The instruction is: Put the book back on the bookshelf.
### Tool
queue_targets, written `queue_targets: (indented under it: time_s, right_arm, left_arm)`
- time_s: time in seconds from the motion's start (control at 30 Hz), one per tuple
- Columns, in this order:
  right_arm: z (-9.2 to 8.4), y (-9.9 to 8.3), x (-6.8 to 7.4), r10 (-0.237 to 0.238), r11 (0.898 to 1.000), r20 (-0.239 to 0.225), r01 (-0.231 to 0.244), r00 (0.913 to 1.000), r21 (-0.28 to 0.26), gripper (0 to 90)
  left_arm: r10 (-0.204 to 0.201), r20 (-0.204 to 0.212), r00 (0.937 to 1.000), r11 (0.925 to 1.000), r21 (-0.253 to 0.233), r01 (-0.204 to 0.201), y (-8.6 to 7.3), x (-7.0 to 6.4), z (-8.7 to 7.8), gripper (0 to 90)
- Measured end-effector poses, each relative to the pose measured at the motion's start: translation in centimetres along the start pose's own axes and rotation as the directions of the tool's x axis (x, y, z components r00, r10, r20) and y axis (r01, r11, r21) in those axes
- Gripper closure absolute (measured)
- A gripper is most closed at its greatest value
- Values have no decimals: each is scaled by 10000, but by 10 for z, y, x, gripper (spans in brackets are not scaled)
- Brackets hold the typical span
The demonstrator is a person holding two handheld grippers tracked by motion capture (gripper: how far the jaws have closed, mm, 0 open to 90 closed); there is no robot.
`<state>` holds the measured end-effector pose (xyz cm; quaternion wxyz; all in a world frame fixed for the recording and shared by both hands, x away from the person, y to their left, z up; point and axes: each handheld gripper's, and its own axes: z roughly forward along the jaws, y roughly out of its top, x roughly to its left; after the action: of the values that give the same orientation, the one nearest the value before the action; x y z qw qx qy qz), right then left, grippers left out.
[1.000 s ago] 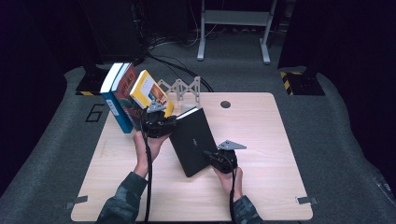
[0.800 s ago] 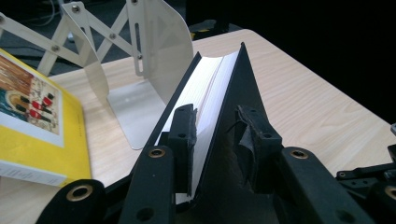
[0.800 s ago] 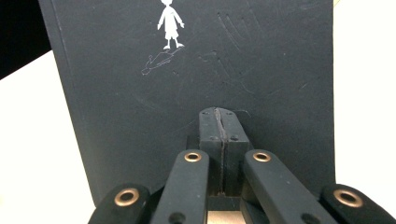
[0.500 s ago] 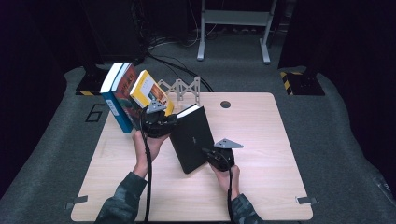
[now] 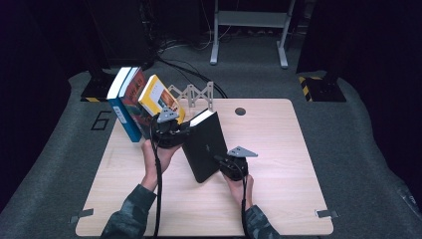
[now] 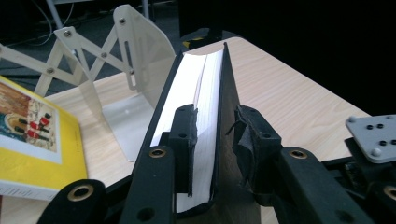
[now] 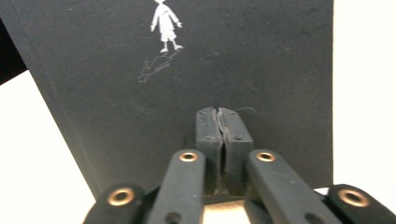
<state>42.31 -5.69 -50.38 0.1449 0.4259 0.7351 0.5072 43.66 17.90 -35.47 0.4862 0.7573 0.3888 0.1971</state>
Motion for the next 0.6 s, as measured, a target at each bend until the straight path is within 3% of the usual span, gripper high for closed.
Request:
queue_targets:
  time_s: [0.3, 0.37, 0.43, 0.6]
  right_arm:
    - [1, -1, -1, 13, 10000, 97, -14, 10000, 78, 900]
    - [2, -2, -1, -1, 9998, 93, -1, 10000, 211, 900]
    - [5, -4, 0, 93, 9994, 75, -96, 9999, 338, 899]
    - [6, -5, -1, 106, 9989, -49, -104, 9999, 452, 877]
  left_arm:
    - [331, 398, 9987, 9994, -136, -326, 3, -13, -1, 697]
    - [538, 639, 9965, 9986, -44, -536, 4, -18, 0, 702]
    - [840, 486, 9953, 9964, 46, -843, 5, -25, 0, 703]
    - [784, 882, 9930, 9969, -31, -785, 3, -24, -2, 707]
